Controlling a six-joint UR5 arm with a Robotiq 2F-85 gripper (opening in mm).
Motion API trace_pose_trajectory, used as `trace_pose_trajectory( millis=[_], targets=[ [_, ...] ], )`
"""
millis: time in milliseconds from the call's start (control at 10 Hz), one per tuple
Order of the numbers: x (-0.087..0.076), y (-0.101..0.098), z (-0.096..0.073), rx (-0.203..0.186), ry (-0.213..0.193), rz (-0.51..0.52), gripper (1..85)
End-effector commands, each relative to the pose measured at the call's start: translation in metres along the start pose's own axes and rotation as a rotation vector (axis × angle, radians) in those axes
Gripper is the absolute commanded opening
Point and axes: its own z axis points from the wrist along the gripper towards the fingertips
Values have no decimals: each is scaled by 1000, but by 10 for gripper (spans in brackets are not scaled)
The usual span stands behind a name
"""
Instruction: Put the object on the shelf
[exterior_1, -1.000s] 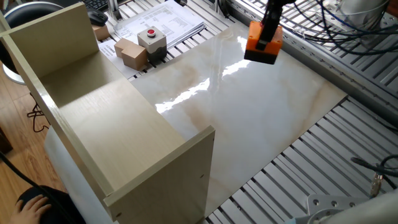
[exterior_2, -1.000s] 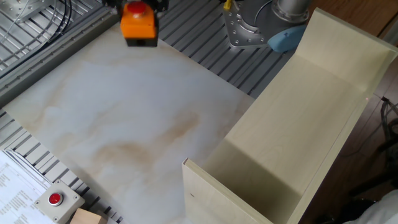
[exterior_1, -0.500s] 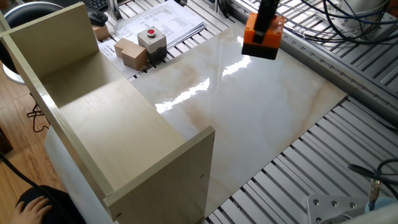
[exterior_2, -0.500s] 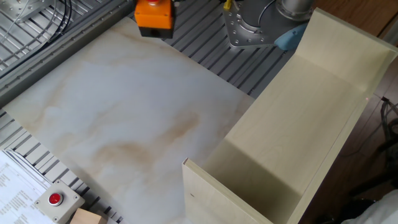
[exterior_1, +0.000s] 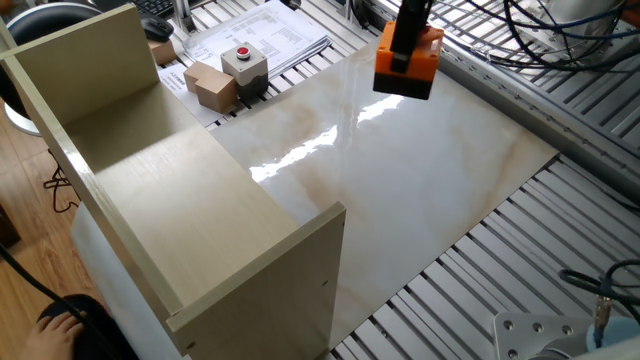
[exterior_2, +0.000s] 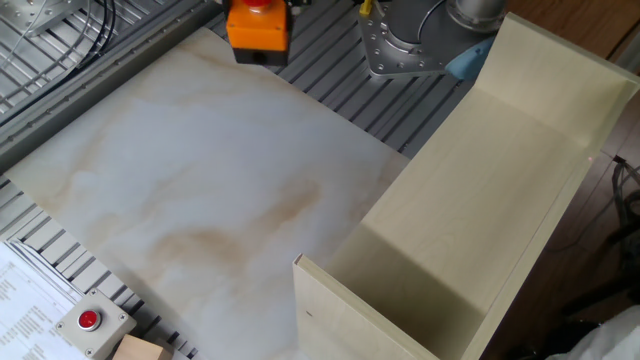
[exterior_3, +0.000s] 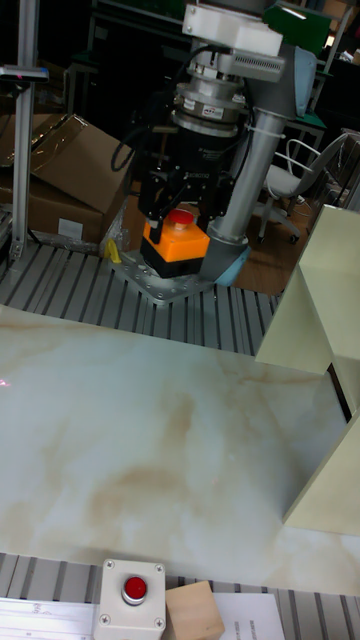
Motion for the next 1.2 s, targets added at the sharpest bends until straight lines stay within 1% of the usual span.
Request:
trace_pose_trajectory(
  millis=[0,100,200,300,400,500,600,700,800,900,1000,1100],
  targets=[
    [-28,45,-17,-33,-31,71,10],
    [-48,76,-29,-38,-15,129,10],
    [-65,97,-35,-21,3,159,10],
    [-73,103,-38,23,25,173,10],
    [-74,104,-38,18,21,169,10],
    [-80,115,-38,-28,1,176,10],
    [-83,121,-38,-51,-9,171,10],
    [-85,121,-35,-81,-23,183,10],
    [-93,126,-29,-98,-35,231,10],
    [-109,146,-23,-98,-41,302,10],
    [-123,162,-19,-80,-47,353,10],
    [-132,167,-20,-75,-47,372,10]
  ],
)
